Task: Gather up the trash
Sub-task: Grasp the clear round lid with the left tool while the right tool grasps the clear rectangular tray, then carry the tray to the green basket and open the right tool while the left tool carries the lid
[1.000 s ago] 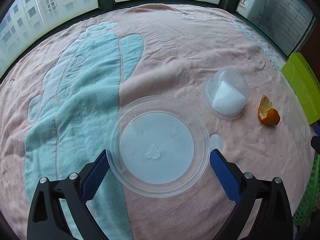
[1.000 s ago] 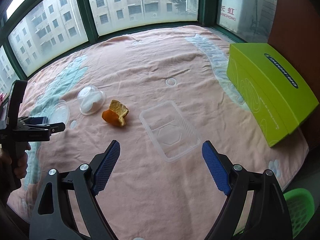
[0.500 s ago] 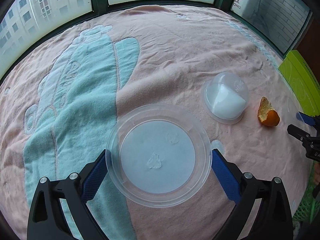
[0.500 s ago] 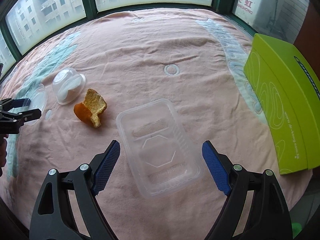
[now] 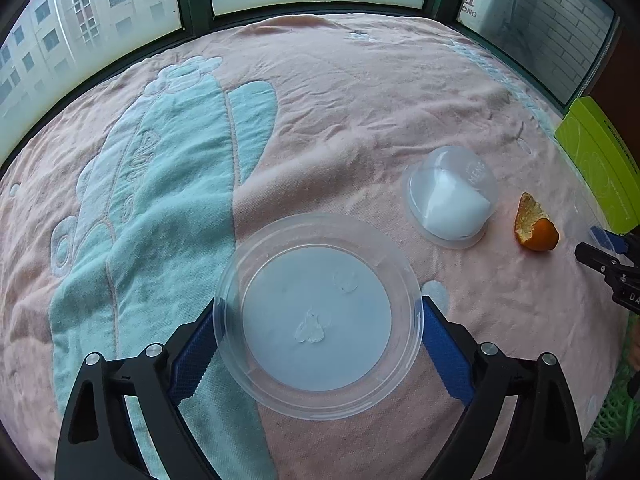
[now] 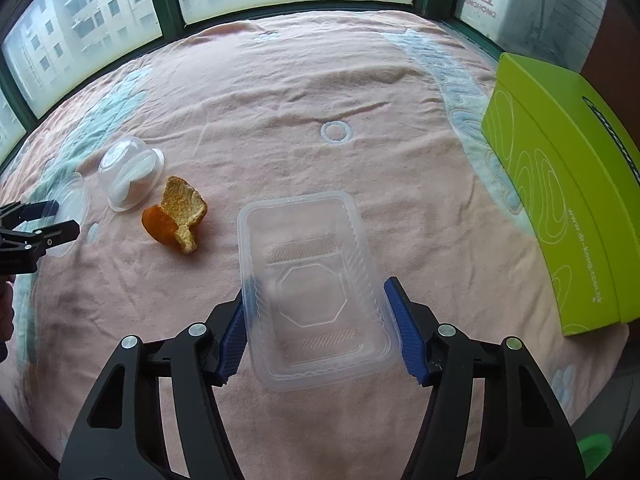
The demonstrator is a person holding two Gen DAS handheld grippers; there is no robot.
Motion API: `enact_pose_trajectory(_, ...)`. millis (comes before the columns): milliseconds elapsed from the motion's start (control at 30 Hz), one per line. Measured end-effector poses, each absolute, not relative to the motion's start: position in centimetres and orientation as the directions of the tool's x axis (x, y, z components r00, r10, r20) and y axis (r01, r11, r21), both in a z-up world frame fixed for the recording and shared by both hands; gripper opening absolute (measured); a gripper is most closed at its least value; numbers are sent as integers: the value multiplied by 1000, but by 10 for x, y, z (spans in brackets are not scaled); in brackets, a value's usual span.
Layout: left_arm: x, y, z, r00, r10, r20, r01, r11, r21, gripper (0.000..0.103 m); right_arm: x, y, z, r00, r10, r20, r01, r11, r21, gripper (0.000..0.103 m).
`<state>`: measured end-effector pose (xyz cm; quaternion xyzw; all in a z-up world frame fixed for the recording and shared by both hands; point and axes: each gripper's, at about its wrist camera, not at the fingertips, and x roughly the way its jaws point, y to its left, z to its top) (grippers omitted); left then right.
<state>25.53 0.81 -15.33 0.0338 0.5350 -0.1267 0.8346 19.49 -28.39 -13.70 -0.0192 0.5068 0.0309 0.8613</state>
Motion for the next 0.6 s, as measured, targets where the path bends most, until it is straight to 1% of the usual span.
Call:
enact_pose_trajectory(300, 230, 11, -122, 442, -217, -870, 237, 964, -121, 90, 155, -276, -104, 534, 84, -841, -36, 996, 77, 62)
enact_pose_trajectory(600, 186, -9, -81, 484, -295, -824, 290, 942, -167, 90, 99, -275, -73, 618, 95, -780, 12, 991, 131, 62)
